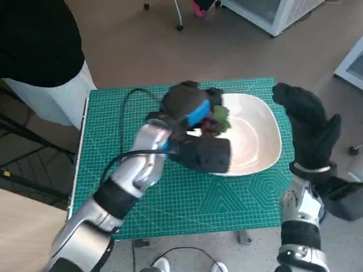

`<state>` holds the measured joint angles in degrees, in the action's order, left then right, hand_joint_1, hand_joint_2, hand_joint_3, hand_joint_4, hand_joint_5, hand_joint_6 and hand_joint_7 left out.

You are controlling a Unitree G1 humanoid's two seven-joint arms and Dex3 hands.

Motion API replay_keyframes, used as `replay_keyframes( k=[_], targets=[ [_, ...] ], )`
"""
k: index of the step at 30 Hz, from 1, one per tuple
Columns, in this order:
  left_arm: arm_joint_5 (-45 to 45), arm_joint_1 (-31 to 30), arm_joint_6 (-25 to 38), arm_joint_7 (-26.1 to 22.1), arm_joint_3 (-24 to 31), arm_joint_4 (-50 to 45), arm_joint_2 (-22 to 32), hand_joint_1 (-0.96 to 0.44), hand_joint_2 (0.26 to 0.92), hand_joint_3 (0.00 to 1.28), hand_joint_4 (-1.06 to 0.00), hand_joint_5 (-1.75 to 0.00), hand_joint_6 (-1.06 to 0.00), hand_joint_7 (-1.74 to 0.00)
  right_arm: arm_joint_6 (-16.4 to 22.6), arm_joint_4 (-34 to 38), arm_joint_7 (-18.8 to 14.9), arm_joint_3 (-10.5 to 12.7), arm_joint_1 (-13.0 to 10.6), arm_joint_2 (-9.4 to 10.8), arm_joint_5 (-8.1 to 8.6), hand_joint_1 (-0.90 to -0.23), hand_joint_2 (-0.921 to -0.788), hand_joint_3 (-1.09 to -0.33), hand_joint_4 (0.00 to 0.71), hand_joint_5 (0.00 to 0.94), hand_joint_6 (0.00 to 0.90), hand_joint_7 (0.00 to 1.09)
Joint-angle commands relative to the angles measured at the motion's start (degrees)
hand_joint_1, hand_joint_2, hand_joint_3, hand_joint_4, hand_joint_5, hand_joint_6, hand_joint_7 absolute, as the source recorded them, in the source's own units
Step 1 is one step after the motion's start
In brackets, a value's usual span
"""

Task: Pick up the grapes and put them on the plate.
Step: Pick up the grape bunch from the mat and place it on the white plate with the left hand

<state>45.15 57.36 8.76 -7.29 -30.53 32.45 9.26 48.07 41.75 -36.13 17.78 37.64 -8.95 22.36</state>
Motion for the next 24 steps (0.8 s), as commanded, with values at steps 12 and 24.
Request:
replay_keyframes(
  k=[12, 24],
  targets=[
    [-2.3, 13.7, -6.6, 1.0, -1.2, 23.0, -9.3, 0.00, 0.921, 0.23, -0.45, -1.48, -0.50, -1.25, -1.2, -5.6, 3.4, -0.1, -5.4, -0.8, -0.38, -0.570, -0.921, -0.656, 0.292, 0.000, 0.355, 0.00],
    [-4.1, 16.6, -8.9, 2.1, -0.9, 30.5, -12.0, 0.00, 0.921, 0.28, -0.41, -1.45, -0.41, -1.41, -0.4, -5.0, 3.7, 0.0, -6.0, -1.1, -0.21, -0.572, -0.921, -0.651, 0.278, 0.000, 0.349, 0.00]
  ],
)
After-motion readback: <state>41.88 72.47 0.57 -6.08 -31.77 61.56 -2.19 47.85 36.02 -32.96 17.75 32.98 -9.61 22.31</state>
